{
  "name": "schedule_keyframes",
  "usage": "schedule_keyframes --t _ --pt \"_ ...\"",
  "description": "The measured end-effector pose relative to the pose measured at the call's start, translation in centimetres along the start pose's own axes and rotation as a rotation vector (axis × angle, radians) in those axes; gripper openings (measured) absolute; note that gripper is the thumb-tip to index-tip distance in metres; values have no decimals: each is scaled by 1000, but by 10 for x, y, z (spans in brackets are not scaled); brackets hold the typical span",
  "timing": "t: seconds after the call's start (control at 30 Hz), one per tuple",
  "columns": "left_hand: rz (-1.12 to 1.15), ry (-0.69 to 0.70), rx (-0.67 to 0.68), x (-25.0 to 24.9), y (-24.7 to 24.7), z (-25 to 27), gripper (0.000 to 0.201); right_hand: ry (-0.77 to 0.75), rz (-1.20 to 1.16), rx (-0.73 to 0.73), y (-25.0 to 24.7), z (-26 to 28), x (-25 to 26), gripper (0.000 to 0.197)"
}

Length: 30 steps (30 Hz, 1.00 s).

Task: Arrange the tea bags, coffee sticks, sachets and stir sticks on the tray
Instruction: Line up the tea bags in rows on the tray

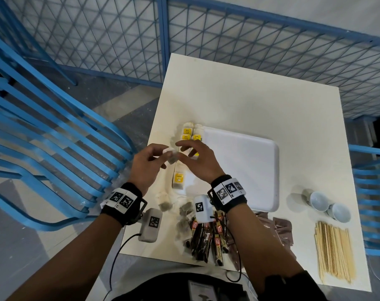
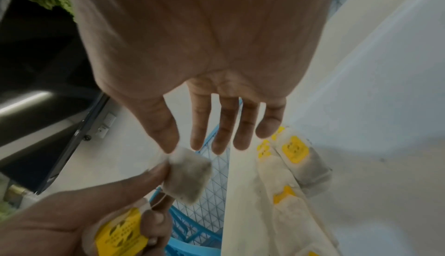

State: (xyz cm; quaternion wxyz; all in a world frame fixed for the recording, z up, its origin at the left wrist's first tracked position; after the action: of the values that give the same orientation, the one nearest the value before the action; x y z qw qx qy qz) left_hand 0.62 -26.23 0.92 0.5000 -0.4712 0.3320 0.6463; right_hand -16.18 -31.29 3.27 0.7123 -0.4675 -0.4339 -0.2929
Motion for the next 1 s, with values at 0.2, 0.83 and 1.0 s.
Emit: schedule_keyframes --t 0.2,0.83,1.0 --pt "-99 14 18 0 2 1 11 -94 -67 -82 -7 -4 20 4" --pt "-33 -68 95 5 12 5 21 -9 -131 -198 -17 -4 7 3" --pt "-19 -46 51 3 10 4 7 66 -105 -128 -10 -5 -5 10"
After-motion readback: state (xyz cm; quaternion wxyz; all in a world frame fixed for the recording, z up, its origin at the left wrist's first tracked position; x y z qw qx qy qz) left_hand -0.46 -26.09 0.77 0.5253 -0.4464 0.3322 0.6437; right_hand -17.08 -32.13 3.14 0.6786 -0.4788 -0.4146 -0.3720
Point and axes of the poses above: each hand's wrist, its own z-axis away from the middle knuckle, its own y-axis out of the palm, x = y × z, the point moved 9 cm from there along -z, towards the middle knuckle, and after that the axes turned 1 degree about -y, right-handed, at the moved point
